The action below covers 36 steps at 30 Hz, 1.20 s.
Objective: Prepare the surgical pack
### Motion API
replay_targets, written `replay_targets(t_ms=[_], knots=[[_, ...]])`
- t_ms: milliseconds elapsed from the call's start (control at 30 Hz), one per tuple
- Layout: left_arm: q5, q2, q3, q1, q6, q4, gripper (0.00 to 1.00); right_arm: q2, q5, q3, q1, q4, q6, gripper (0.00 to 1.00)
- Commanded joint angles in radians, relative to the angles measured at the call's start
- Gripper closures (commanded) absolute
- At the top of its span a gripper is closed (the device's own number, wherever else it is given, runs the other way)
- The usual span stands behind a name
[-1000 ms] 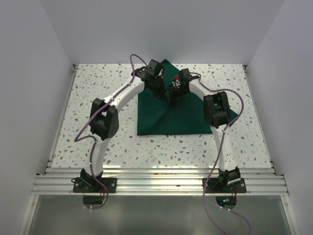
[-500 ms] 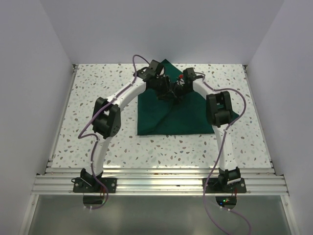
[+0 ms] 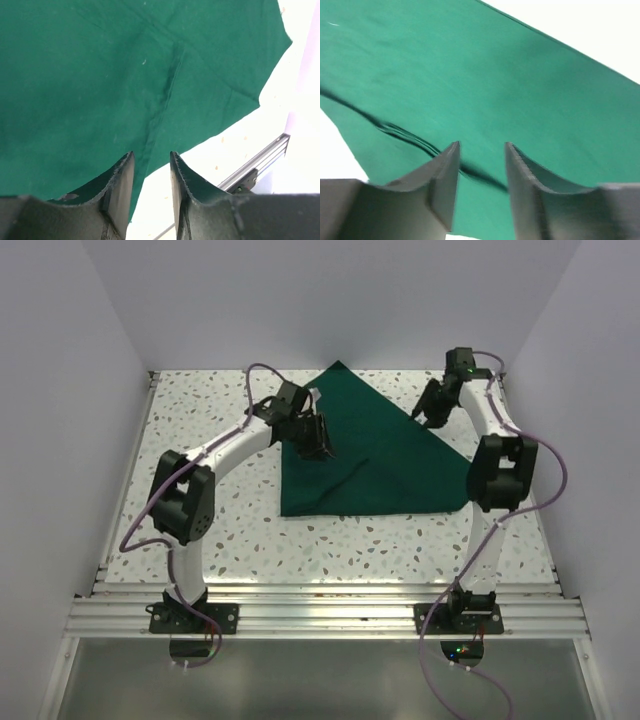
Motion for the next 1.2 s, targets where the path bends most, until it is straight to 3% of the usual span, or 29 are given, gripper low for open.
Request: replay_targets(t_ms=[0,100,233,467,767,967,1167], knots=[[0.081,0.044,-0.037,-0.019,0.052,0.152,0.62,-0.227,0.238,-0.215,-0.049,0.007,-0.044,0.53],[0.099,0.093,-0.011,-0.025,0.066,0.178,0.62,-0.346,0.307,-0.434,-0.120,0.080,-0.019,0.43],[0.127,0.163,0.038,-0.027,0.072,0.203,0.61,-0.459,0.350,-0.664,-0.192,0.169,-0.005,0.39],[0.163,0.246,0.059,-0.025,0.056,0.222,0.61,-0.496,0.406,-0.775,-0.279,0.195,-0.010,0.32],[0.159,0.260,0.054,-0.027,0.057,0.203,0.60,-0.398,0.359,-0.763,-0.347,0.250,-0.062,0.33],[0.145,0.260,0.051,-0.025,0.057,0.188,0.60,-0.314,0.243,-0.752,-0.362,0.325,-0.110,0.35],[0.130,0.254,0.049,-0.025,0.051,0.180,0.59,-0.265,0.208,-0.712,-0.362,0.321,-0.113,0.44]])
